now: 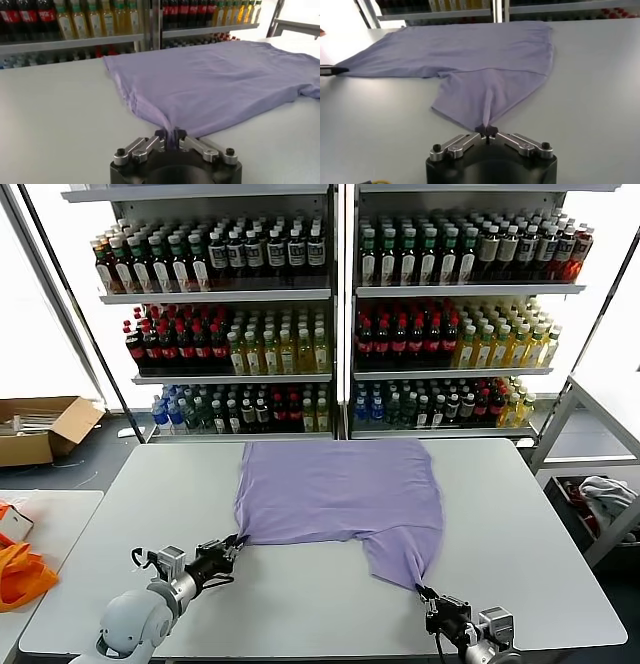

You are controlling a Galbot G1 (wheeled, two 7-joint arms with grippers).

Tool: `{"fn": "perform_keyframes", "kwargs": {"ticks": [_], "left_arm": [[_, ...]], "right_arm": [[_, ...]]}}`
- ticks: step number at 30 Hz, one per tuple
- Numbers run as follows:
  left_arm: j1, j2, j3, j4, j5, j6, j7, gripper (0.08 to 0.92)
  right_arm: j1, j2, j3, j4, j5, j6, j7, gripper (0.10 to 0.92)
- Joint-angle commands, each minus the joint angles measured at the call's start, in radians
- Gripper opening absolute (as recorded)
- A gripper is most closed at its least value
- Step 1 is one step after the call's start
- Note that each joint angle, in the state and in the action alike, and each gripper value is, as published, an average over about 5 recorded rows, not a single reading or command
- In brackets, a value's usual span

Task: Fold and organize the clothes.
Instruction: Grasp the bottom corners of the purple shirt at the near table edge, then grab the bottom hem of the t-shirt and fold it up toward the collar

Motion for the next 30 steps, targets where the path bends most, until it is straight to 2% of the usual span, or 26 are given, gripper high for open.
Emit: {"fn": "perform_keyframes", "kwargs": {"ticks": [1, 14, 23, 30], "left_arm": [[0.053, -0.012, -0.042, -0.088, 0.016, -0.005, -0.024, 0.109], [0.267, -0.028, -0.133, -0.302, 0.078, 0.014, -0.026, 0.089], [0.434, -0.043, -0.206, -0.438, 0.108, 0.048, -0.023, 0.089], [0.574, -0.057, -0.291, -0.495, 0.129, 0.049, 0.000, 0.089]], "right_arm": [[-0.043, 0.005, 0.024, 0.039, -0.015, 0.059, -0.013, 0.108], [-0.412, 0.036, 0.150, 0.207, -0.136, 0.179, -0.058, 0.108], [-0.615, 0.070, 0.184, 0.263, -0.276, 0.330, -0.090, 0.108], [-0.696, 0.065, 0.186, 0.280, -0.286, 0.446, -0.095, 0.108]]}}
